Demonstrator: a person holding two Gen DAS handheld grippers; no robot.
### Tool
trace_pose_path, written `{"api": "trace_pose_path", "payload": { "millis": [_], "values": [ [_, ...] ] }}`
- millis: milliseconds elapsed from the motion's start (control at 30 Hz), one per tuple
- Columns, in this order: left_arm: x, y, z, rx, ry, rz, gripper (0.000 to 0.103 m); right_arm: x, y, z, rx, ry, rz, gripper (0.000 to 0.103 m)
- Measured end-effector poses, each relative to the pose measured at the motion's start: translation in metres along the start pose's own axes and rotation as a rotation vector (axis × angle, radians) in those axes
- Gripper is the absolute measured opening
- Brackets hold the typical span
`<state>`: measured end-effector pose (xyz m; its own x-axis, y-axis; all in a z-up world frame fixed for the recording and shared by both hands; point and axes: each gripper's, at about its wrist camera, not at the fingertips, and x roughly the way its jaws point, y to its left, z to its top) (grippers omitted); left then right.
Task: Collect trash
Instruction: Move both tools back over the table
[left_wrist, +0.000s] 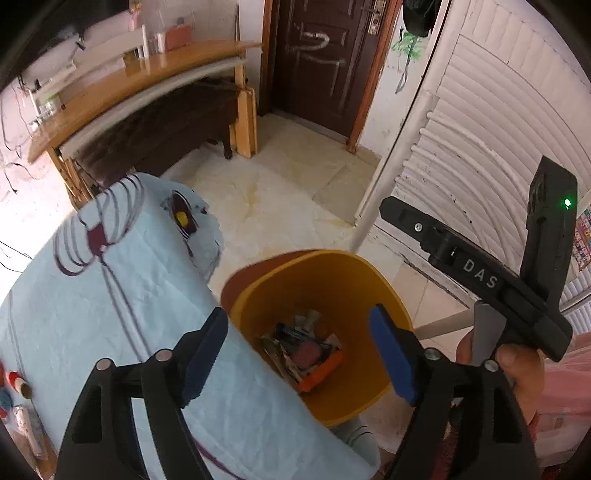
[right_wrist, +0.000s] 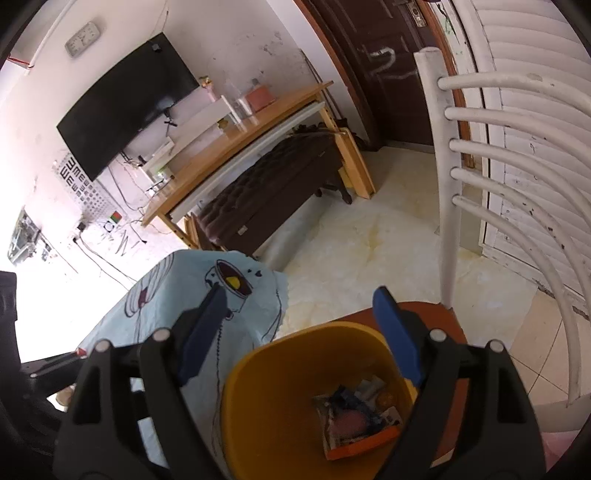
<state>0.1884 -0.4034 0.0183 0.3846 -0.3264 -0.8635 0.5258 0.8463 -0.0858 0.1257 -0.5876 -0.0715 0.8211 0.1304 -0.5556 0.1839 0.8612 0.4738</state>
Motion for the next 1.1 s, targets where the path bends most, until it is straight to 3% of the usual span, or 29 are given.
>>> {"api": "trace_pose_path", "payload": {
  "millis": [100,300,400,633,900,1100],
  "values": [
    [-0.013,0.009,-0.011,0.004,-0.063,0.039,0.077,-0.002,0.015,0.002,-0.016,-0.011,0.042,0.078],
    [-0.036,0.037,-0.027,-0.033,-0.115,0.073,0.078,-0.006,0.058,-0.003,-0.099,-0.02,0.08,0.08],
    [-0.06,0.062,-0.038,-0.078,-0.163,0.082,0.081,-0.009,0.089,-0.008,-0.169,-0.029,0.123,0.088],
    [-0.106,0.123,-0.065,-0.195,-0.238,0.131,0.085,-0.006,0.139,-0.023,-0.255,-0.011,0.167,0.093],
    [-0.154,0.21,-0.107,-0.316,-0.306,0.322,0.087,-0.003,0.203,-0.059,-0.363,0.039,0.258,0.096],
    [-0.179,0.268,-0.133,-0.431,-0.33,0.366,0.088,-0.003,0.241,-0.087,-0.442,0.084,0.297,0.097]
  ]
}}
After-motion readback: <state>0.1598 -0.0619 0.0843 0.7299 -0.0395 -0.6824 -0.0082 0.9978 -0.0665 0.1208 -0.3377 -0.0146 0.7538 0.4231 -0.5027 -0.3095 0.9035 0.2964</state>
